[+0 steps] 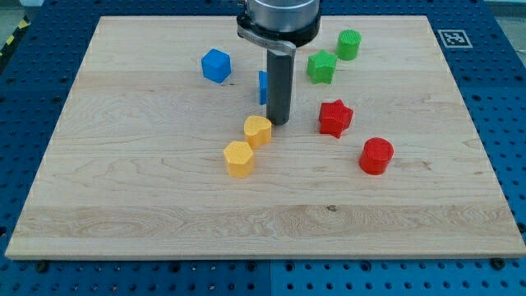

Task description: Push yellow heart closer to yellow hexagon

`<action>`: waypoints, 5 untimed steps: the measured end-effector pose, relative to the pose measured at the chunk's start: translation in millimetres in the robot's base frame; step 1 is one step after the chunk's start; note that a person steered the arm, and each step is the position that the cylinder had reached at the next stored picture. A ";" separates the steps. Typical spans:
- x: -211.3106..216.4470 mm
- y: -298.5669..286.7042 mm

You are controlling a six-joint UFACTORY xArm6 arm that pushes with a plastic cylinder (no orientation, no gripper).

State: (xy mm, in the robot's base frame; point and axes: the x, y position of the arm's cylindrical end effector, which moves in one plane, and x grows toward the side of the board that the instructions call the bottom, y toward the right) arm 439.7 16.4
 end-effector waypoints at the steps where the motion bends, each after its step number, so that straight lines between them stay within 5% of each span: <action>1: 19.6 -0.9; 3: 44.0 -5.2; 5: -27.7 13.9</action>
State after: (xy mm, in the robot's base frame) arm 411.9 30.3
